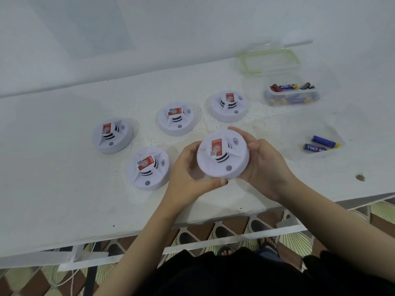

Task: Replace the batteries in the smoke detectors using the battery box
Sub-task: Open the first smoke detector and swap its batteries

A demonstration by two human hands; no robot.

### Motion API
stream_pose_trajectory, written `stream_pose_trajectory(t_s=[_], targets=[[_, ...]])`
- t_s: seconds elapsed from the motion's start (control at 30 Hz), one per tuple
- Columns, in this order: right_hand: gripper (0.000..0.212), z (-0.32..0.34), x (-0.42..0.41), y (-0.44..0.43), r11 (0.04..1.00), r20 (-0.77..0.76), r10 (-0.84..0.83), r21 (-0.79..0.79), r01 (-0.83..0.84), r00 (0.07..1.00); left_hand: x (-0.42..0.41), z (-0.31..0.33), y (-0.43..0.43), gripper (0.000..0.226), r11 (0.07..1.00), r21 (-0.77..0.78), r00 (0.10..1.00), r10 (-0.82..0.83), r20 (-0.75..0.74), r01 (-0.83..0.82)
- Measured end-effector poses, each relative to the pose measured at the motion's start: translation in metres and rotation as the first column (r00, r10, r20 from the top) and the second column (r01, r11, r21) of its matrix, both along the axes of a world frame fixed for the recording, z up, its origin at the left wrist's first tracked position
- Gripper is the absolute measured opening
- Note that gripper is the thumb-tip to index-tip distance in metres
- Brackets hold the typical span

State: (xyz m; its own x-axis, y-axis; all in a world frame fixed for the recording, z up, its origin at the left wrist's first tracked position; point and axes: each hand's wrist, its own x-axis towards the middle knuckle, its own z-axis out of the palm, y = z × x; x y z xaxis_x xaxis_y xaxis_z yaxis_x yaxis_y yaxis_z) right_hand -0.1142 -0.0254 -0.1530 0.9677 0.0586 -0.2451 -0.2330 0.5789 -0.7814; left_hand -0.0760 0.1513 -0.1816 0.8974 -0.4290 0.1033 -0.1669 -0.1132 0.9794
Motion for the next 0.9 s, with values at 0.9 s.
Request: stream_pose_trajectory(t_s=[0.9], targets=[[0.085, -0.023, -0.008, -0.010, 0.931, 0.151, 0.194, -0.339, -0.134, 0.969, -0.002, 0.000, 0.003, 0.091, 0.998, -0.069, 0.986, -0.020, -0.168, 0.009]])
